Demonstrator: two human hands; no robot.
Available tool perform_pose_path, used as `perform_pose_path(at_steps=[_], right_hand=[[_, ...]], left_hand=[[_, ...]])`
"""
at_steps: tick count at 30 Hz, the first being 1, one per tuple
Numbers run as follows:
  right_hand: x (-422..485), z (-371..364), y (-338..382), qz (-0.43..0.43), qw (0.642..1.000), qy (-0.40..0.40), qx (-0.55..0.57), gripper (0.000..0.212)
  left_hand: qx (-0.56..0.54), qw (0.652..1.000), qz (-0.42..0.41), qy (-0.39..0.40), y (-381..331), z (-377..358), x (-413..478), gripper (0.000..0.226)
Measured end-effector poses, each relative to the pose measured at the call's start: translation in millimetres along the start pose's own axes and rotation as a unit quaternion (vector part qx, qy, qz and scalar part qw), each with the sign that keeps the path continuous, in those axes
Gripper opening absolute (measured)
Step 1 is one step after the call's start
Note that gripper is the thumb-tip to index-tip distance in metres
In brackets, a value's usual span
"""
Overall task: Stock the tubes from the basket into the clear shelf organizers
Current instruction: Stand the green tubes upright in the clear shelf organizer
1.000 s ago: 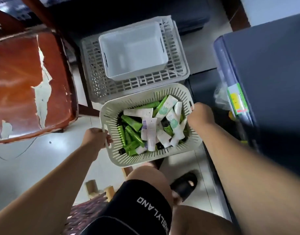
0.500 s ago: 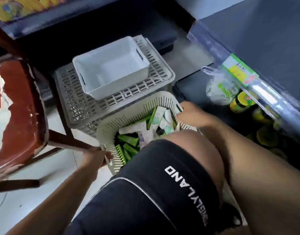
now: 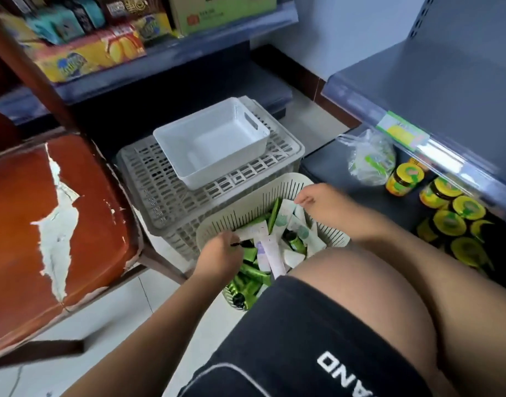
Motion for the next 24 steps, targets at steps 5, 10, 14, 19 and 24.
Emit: perform_pose_path(at_steps=[5, 10, 14, 19, 24], right_hand=[[26.1, -36.9, 1.6, 0.073, 0.988, 0.041, -0.129, 0.032], [49.2, -73.4, -24.8, 0.120, 0.959, 0.099, -0.237, 0.038], [59.8, -91.7, -51.6, 0.130, 0.941, 0.153, -0.272, 0.046], [47.4, -113.8, -85.5, 0.170, 0.914, 0.176, -0.322, 0.069], [51.3, -128.1, -75.8, 0.256, 0.902, 0.134, -0.321, 0.049]], left_hand=[[0.021, 0.997, 0.066, 0.042, 23.9, -37.7, 25.7, 0.020], [0.066, 0.990, 0.084, 0.092, 34.1, -73.5, 66.4, 0.029], [0.133, 0.978, 0.086, 0.137, 43.8, -94.1, 87.7, 0.053], [0.218, 0.958, 0.054, 0.178, 75.6, -122.9, 108.0, 0.057], [0.307, 0.938, -0.008, 0.160, 61.3, -119.0, 108.5, 0.059]])
Point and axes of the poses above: each hand's wrist, its own x-axis towards the middle knuckle, its own z-axis out of the back of the hand, y = z × x, the point moved 7 cm from there along x, towards the middle knuckle, and after that the axes turned 3 degrees about -z, right-handed, at the moved point
